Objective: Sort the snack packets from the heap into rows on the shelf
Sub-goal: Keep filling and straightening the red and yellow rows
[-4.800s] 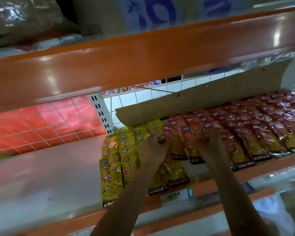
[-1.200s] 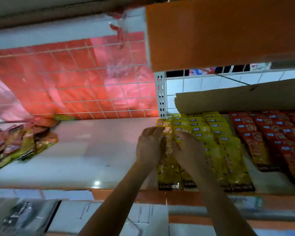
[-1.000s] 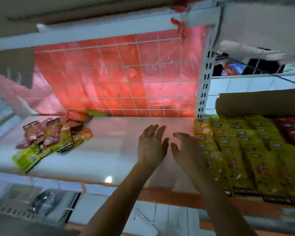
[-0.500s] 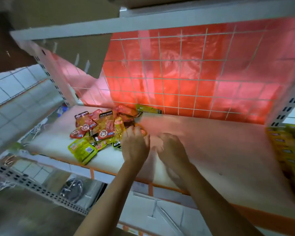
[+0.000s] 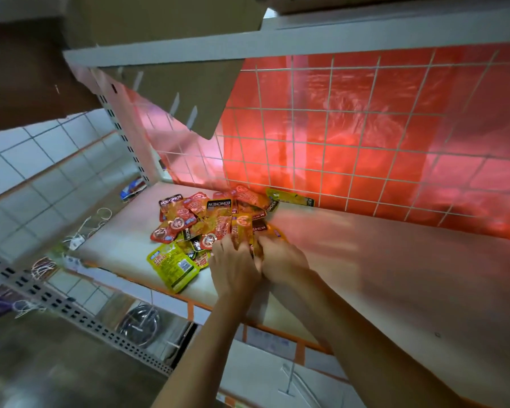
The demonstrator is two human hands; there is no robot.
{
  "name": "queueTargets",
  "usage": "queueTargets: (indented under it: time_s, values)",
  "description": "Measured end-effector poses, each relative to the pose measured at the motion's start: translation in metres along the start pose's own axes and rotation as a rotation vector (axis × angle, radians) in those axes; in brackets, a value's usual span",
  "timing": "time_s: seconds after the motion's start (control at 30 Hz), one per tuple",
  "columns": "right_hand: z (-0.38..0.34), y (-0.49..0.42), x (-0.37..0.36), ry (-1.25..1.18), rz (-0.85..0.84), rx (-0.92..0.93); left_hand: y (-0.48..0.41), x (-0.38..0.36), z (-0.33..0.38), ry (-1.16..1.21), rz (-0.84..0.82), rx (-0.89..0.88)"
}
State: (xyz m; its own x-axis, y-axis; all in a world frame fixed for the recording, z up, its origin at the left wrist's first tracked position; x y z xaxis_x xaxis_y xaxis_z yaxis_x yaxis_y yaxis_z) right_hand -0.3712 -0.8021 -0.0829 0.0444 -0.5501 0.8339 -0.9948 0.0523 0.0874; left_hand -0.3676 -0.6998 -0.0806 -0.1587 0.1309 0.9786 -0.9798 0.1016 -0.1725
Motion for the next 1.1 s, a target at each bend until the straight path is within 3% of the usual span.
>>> queueTargets:
  time_s: [0.2, 0.47, 0.63, 0.77, 0.93, 1.1]
  values:
    - [0.032, 0.011, 0.017, -0.040, 0.131, -0.153, 0.012, -0.004, 0.012, 0.071, 0.048, -0.077]
    - [0.082, 0.041, 0.045, 0.029, 0.340, -0.240, 0.010, -0.007, 0.037, 0.106, -0.005, -0.066]
    - [0.103, 0.069, 0.054, -0.371, 0.565, -0.268, 0.015, -0.004, 0.053, 0.284, 0.008, -0.011]
    - [0.116, 0.087, 0.057, -0.580, 0.596, -0.299, 0.017, -0.001, 0.071, 0.377, -0.016, -0.038]
    - [0.136, 0.115, 0.070, -0.675, 0.649, -0.346, 0.027, 0.002, 0.101, 0.737, -0.032, -0.052]
    - [0.166, 0.156, 0.100, -0.675, 0.778, -0.395, 0.044, -0.009, 0.153, 1.204, -0.278, 0.052]
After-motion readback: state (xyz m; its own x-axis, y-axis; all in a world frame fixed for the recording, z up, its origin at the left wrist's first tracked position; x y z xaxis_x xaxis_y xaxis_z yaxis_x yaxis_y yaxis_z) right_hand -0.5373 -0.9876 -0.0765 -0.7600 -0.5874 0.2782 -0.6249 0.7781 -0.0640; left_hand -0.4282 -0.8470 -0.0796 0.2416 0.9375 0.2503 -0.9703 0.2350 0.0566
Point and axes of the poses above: each hand's wrist, its own y-axis away from the middle knuckle, its own x-axis out of the back of the hand, z = x × y, the point moved 5 cm from there along -y, towards the middle knuckle, and after that the axes turned 3 degrees about -y, right-handed, at the moved point
